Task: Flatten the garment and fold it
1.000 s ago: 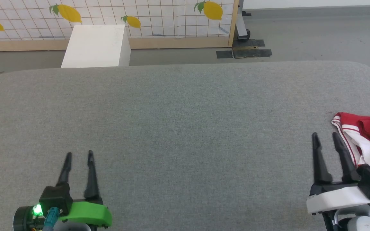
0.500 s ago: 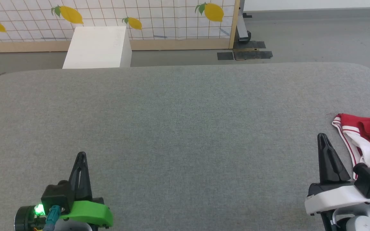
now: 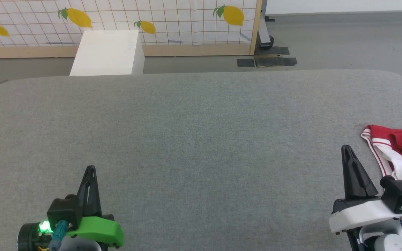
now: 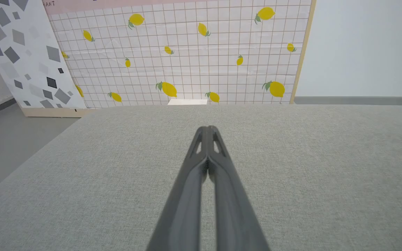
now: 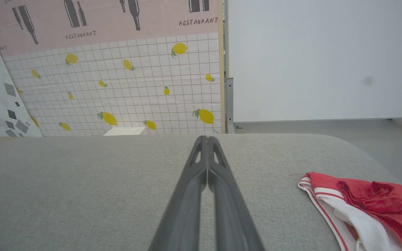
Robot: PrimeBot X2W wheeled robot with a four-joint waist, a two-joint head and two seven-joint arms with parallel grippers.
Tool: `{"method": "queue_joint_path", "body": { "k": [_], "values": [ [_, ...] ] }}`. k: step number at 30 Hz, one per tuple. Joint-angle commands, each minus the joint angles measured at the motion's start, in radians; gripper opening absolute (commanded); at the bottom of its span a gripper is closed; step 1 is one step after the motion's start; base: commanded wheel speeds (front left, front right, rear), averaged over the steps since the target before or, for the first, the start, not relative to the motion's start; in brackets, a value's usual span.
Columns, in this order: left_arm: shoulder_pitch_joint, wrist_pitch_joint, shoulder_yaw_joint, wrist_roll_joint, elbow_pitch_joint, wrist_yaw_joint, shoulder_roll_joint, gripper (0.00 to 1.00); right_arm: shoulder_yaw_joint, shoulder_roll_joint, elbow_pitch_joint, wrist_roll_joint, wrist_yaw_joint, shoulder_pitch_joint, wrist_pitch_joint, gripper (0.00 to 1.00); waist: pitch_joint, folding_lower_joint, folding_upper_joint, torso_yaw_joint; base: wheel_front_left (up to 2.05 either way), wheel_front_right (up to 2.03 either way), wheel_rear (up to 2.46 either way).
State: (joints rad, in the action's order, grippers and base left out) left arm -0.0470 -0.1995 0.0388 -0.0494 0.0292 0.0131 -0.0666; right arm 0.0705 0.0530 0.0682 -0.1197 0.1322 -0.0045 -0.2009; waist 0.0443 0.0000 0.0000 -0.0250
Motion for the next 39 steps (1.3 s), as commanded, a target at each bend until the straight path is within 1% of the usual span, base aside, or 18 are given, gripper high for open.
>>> {"method": "queue_joint_path", "body": {
  "k": [1,39],
  "values": [
    [0.010,0.005,-0.002,0.009,-0.003,-0.003,0.004,0.00,-0.004,-0.001,-0.008,0.012,0.000,0.001,0.007,0.00,-0.001,0.0000,0.0000,0.000,0.00,0.00,0.00],
    [0.025,0.082,-0.017,0.025,-0.013,-0.007,0.009,0.00,-0.030,-0.002,-0.032,0.055,-0.001,0.002,0.084,0.00,-0.018,0.0000,0.0000,0.010,0.00,0.00,0.00]
  ]
}}
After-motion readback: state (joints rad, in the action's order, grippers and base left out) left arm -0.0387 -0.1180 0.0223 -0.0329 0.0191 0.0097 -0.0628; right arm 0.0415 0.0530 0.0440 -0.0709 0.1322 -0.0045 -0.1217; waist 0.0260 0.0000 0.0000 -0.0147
